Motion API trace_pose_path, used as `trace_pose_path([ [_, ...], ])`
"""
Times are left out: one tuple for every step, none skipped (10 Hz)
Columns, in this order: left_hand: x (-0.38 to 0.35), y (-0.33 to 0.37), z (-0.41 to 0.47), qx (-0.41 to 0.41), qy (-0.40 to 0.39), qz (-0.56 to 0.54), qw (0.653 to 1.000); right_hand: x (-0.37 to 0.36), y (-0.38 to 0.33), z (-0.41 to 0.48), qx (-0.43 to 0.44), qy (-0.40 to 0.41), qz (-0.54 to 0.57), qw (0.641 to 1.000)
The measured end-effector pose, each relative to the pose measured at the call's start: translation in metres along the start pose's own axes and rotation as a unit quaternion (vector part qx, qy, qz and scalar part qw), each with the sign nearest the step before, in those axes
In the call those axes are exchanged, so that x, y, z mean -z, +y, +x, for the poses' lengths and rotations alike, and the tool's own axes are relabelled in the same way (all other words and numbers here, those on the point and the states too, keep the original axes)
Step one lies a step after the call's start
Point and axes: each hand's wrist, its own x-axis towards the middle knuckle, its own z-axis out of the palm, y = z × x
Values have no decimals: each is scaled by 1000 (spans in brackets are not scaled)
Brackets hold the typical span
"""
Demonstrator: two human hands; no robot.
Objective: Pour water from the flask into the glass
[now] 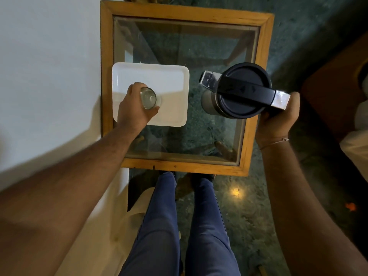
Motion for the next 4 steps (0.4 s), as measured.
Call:
trace_pose_path([
  [-1,1,1,-5,-1,12,1000,3,2,-1,3,-6,-26,1000],
  [4,5,0,-10,-27,46,999,8,-2,-1,18,-56,-88,994],
  [25,16,-2,-13,-46,53,997,3,-20,-5,41,-94,-167,981],
  [45,27,-36,-17,-44,142,989,8,-42,-26,116,-100,-270,951],
])
